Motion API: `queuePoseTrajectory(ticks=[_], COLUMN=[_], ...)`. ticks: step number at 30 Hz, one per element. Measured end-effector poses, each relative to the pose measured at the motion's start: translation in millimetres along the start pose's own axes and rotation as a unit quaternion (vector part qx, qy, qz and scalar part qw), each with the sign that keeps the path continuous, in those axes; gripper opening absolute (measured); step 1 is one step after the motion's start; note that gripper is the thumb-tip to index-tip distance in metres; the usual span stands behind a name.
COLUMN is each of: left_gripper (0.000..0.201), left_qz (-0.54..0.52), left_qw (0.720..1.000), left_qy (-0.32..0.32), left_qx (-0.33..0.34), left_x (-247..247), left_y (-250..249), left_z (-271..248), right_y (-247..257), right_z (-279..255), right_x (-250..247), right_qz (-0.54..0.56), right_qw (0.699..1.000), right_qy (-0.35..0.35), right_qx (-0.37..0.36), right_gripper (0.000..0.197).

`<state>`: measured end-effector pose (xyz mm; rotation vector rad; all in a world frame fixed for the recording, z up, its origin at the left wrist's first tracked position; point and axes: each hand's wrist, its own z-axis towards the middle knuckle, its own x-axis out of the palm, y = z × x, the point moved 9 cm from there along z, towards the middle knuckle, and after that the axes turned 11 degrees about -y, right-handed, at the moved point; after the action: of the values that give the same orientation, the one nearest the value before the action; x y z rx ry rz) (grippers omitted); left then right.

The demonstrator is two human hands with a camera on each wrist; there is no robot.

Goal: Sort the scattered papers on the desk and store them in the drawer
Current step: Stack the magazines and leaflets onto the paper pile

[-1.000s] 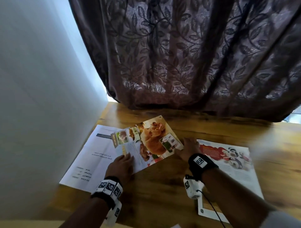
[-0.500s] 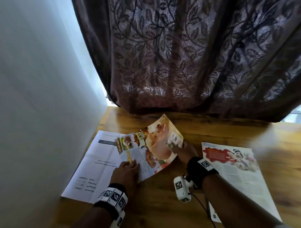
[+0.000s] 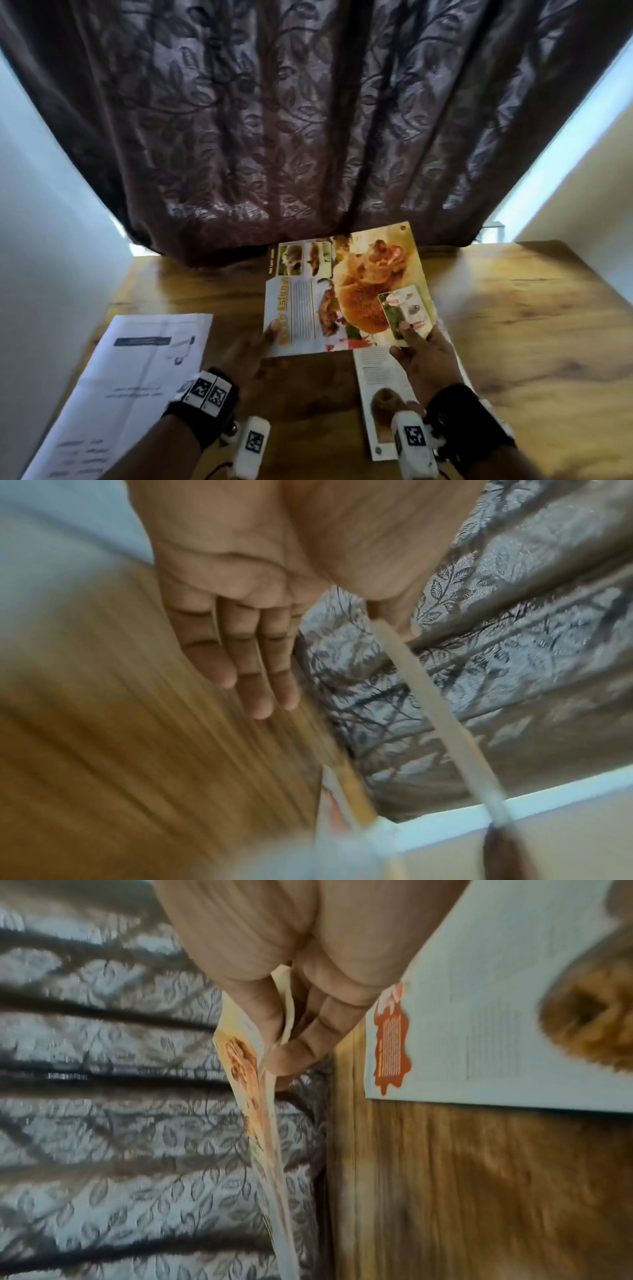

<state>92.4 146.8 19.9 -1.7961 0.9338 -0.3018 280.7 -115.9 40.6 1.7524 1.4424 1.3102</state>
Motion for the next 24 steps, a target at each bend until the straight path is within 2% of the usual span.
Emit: queuePoseTrajectory(ticks=[1, 3, 5, 6, 9, 11, 12, 13, 15, 16, 18, 21, 24], left_gripper=[0.061, 0.051, 0.040, 0.037, 0.037, 0.041, 0.041, 0.040, 0.032, 0.028, 0.024, 0.022, 0.021], left_qz=[-0.099, -0.271, -0.340, -0.343, -0.258, -0.177, -0.147, -0.113, -0.037, -0.013, 0.020, 0.049, 0.064], left_qw=[0.993, 0.949, 0.927, 0.931, 0.966, 0.984, 0.988, 0.992, 0.993, 0.992, 0.990, 0.990, 0.991], left_qy=[0.059, 0.131, 0.129, 0.097, 0.033, 0.019, 0.017, 0.014, 0.024, 0.038, 0.049, 0.040, 0.041], left_qx=[-0.039, -0.091, -0.094, -0.078, -0.011, 0.032, 0.044, 0.061, 0.108, 0.120, 0.134, 0.128, 0.111], left_x=[28, 72, 100, 106, 116, 117, 119, 120, 127, 134, 141, 151, 159], left_y=[-3, -15, -26, -30, -43, -51, -56, -61, -74, -77, -79, -71, -58], left_z=[-7, -23, -27, -25, -12, -3, 1, 3, 6, 6, 6, 11, 16], right_y=[5, 11, 13, 13, 17, 29, 37, 46, 66, 74, 85, 87, 82], right_z=[-1, -5, -10, -13, -18, -16, -11, -4, 7, 11, 16, 21, 34], right_x=[-13, -32, -47, -51, -71, -90, -104, -119, -137, -141, -147, -148, -164], right_qz=[0.011, 0.019, -0.002, -0.030, -0.109, -0.116, -0.106, -0.089, -0.063, -0.064, -0.139, -0.308, -0.333], right_qw=[1.000, 1.000, 1.000, 0.999, 0.993, 0.993, 0.994, 0.995, 0.997, 0.998, 0.989, 0.945, 0.938], right_qy=[-0.012, -0.018, -0.003, 0.006, 0.033, 0.012, -0.015, -0.039, -0.032, -0.013, 0.020, 0.076, 0.040], right_qx=[0.004, 0.014, 0.018, 0.018, 0.015, 0.011, 0.012, 0.006, -0.015, -0.022, -0.043, -0.076, -0.091], right_gripper=[0.015, 0.016, 0.026, 0.033, 0.049, 0.034, 0.028, 0.032, 0.049, 0.049, 0.044, 0.028, 0.015])
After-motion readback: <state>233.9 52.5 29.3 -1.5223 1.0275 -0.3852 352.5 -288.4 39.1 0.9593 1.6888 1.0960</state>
